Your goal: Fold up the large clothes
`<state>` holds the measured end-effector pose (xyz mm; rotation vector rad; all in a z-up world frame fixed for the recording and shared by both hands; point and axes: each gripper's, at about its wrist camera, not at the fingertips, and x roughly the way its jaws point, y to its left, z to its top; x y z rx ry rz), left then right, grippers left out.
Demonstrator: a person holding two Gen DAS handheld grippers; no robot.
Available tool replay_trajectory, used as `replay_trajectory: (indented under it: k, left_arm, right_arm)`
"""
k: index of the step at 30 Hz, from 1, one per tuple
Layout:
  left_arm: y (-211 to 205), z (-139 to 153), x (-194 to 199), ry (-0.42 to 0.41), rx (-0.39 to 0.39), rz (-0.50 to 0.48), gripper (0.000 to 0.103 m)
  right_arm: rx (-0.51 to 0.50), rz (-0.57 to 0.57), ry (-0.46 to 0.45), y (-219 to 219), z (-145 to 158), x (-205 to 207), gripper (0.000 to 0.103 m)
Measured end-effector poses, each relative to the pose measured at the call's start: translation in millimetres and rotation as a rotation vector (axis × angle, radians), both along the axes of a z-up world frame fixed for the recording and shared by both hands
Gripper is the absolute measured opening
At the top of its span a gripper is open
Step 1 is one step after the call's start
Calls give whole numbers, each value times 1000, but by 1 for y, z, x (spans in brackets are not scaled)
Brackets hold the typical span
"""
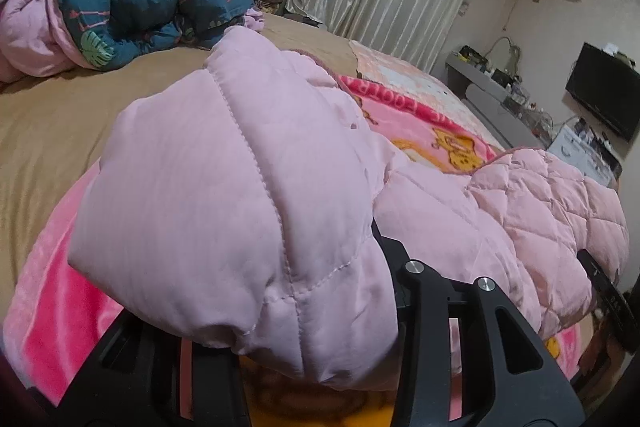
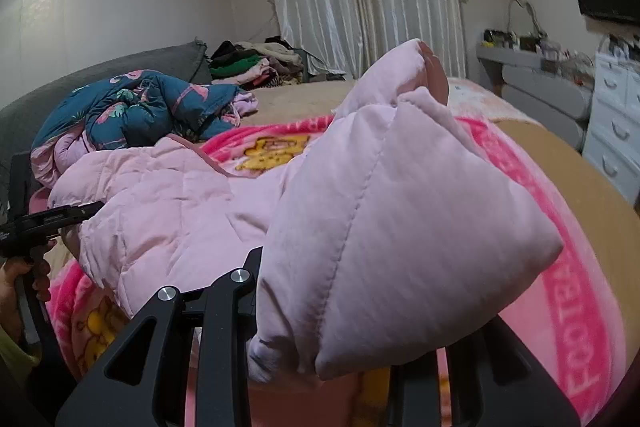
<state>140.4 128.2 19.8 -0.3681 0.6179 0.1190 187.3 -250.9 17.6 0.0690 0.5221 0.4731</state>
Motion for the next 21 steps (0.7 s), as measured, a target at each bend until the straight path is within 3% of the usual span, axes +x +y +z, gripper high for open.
replay_trajectory:
  k: [14,21]
  left_arm:
    - [6,-35,-23,47,4,15,36]
    - [8,-44,-23,56,-3,22,41]
  right_arm:
    - [77,-122,163,-25,-51,-9,31]
    - [103,-196,249,-25,-73,3,42]
